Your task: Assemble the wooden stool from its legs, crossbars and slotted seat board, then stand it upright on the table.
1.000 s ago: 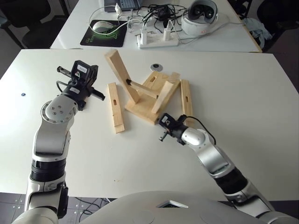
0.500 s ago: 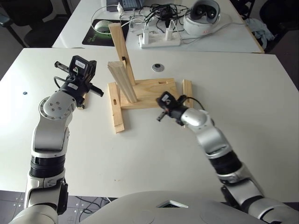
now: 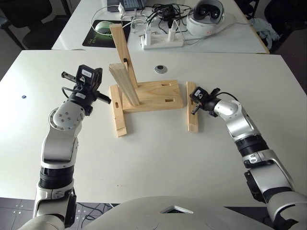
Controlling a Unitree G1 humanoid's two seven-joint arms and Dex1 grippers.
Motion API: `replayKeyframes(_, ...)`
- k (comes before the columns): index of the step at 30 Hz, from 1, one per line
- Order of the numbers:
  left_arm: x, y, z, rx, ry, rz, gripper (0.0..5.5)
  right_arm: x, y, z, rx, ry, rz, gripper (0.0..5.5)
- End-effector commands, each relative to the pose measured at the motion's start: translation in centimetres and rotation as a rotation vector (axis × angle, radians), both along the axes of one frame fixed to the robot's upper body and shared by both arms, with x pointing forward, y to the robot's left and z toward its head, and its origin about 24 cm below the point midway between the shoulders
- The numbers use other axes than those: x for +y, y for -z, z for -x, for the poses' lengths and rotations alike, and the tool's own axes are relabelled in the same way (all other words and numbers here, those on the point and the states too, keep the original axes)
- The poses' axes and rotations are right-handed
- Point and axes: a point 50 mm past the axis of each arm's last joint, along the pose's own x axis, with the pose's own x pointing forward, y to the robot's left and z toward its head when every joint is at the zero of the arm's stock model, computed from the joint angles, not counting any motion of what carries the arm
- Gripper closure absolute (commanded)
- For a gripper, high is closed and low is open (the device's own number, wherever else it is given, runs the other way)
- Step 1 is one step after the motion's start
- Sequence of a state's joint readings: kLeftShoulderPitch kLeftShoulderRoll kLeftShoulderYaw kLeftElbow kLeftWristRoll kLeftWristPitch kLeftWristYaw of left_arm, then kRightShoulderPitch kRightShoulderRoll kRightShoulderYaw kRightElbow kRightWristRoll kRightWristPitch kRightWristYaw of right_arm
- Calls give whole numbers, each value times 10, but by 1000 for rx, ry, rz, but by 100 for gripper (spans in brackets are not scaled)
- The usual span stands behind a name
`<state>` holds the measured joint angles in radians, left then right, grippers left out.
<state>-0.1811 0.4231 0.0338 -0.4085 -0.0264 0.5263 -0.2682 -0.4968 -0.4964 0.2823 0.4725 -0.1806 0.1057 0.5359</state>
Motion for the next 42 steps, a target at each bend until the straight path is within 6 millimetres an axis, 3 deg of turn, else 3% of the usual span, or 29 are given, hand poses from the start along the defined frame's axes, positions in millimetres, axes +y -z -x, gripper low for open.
replayKeyframes(1,-3,4,2,3,-3,0,550,4,-12,-11,-60,1,-64,549)
replayKeyframes(6,-4,7,1,10,-1,7,550,9,-17,-15,-51,37,-216,549)
replayKeyframes(9,-4,7,-1,9,2,7,550,15,-15,-14,-31,11,-222,549)
replayKeyframes(18,-3,6,0,7,-1,10,550,25,4,-5,36,-82,-116,549)
replayKeyframes(26,0,3,-2,0,-4,3,550,17,17,3,118,-117,23,549)
replayKeyframes(34,6,1,0,-9,-33,-1,550,23,18,26,273,-230,127,549)
replayKeyframes(42,12,2,1,-5,-43,-10,550,53,3,64,372,-349,-2,549)
